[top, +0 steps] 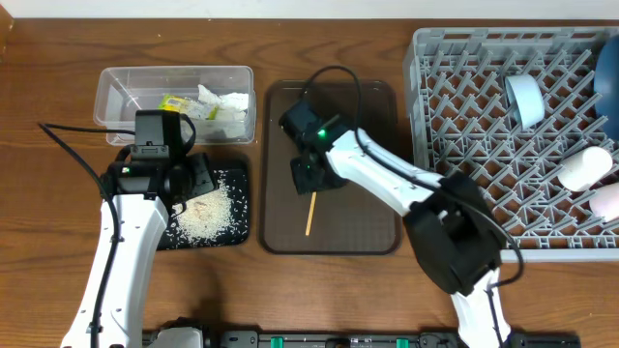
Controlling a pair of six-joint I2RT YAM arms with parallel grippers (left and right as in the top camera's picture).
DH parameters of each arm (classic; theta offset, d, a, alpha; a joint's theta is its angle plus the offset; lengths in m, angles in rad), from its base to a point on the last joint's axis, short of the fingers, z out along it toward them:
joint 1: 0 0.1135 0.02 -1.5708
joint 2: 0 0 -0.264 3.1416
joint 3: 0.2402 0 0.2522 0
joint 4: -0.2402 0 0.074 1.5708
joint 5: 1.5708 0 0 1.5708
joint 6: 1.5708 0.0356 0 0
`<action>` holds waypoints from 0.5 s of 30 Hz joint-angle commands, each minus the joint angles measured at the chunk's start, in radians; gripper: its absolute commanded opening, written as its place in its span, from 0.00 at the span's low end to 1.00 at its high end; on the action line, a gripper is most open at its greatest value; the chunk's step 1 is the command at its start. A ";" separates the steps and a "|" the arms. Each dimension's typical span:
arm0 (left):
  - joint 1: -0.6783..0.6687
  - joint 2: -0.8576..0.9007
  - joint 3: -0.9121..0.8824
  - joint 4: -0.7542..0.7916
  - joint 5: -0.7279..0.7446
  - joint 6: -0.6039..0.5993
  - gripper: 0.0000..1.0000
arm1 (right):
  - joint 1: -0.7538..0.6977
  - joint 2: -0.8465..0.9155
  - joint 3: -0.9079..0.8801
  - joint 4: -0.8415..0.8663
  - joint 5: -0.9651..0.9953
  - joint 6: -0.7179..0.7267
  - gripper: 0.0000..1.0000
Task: Sort waste into correct bins and load items into the dishwasher rack
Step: 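Reach the right gripper back and grasp the remaining chopstick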
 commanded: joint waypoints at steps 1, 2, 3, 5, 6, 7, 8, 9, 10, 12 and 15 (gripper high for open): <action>0.005 -0.001 0.001 -0.006 -0.015 -0.006 0.65 | 0.010 0.039 -0.005 -0.021 0.032 0.087 0.47; 0.005 -0.001 0.001 -0.006 -0.015 -0.006 0.65 | 0.009 0.045 -0.005 -0.032 0.041 0.092 0.46; 0.005 -0.001 0.001 -0.006 -0.015 -0.006 0.65 | 0.009 0.050 -0.005 -0.040 0.050 0.092 0.44; 0.005 -0.001 0.001 -0.006 -0.015 -0.006 0.65 | 0.009 0.054 -0.005 -0.055 0.075 0.091 0.39; 0.005 -0.001 0.001 -0.006 -0.015 -0.006 0.65 | 0.009 0.054 -0.005 -0.061 0.080 0.091 0.34; 0.005 -0.001 0.001 -0.006 -0.015 -0.006 0.65 | 0.008 0.054 -0.005 -0.064 0.082 0.091 0.28; 0.005 -0.001 0.001 -0.006 -0.015 -0.006 0.65 | 0.008 0.054 -0.005 -0.069 0.082 0.090 0.24; 0.005 -0.001 0.001 -0.006 -0.015 -0.006 0.65 | 0.008 0.054 -0.005 -0.073 0.082 0.090 0.18; 0.005 -0.001 0.001 -0.006 -0.015 -0.006 0.65 | 0.006 0.054 -0.005 -0.078 0.082 0.090 0.13; 0.005 -0.001 0.001 -0.006 -0.015 -0.006 0.65 | -0.001 0.053 -0.005 -0.088 0.081 0.090 0.05; 0.005 -0.001 0.001 -0.006 -0.015 -0.006 0.65 | -0.024 0.043 -0.001 -0.117 0.077 0.070 0.01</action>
